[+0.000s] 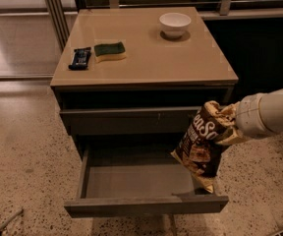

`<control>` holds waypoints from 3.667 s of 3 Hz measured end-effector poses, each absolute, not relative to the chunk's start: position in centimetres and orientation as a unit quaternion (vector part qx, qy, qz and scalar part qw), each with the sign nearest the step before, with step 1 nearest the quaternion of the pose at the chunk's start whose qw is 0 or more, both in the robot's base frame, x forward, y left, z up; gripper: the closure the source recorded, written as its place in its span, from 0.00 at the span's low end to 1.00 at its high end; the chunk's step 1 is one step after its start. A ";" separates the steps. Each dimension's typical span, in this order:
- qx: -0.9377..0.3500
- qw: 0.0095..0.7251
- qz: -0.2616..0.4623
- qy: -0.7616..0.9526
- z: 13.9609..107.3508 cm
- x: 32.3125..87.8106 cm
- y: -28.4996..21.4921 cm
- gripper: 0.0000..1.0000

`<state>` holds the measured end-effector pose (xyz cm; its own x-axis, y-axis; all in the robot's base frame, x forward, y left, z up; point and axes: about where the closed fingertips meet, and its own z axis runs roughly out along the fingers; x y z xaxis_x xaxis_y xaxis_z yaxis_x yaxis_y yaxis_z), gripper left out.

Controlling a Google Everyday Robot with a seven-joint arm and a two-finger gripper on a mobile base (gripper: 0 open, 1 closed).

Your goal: Place brown chip bag into middle drawer

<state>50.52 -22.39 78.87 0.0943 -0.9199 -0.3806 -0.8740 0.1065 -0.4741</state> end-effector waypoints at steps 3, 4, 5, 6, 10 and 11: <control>-0.623 0.313 -0.071 0.713 72.3 50.3 -23.6 1.00; -0.599 0.323 -0.084 0.728 69.2 50.7 -23.4 1.00; -0.579 0.357 -0.089 0.727 66.3 52.5 -21.9 1.00; -0.561 0.404 -0.090 0.717 64.6 55.1 -20.2 1.00; -0.531 0.440 -0.011 0.724 56.0 59.9 -14.0 1.00; -0.534 0.436 0.006 0.724 54.4 60.3 -12.7 1.00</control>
Offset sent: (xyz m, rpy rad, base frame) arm -0.0023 -0.0063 -0.0484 -0.0044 0.0060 -0.0734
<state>60.28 -12.71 54.36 -0.0493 -0.7681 -0.6384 -0.7786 0.4299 -0.4572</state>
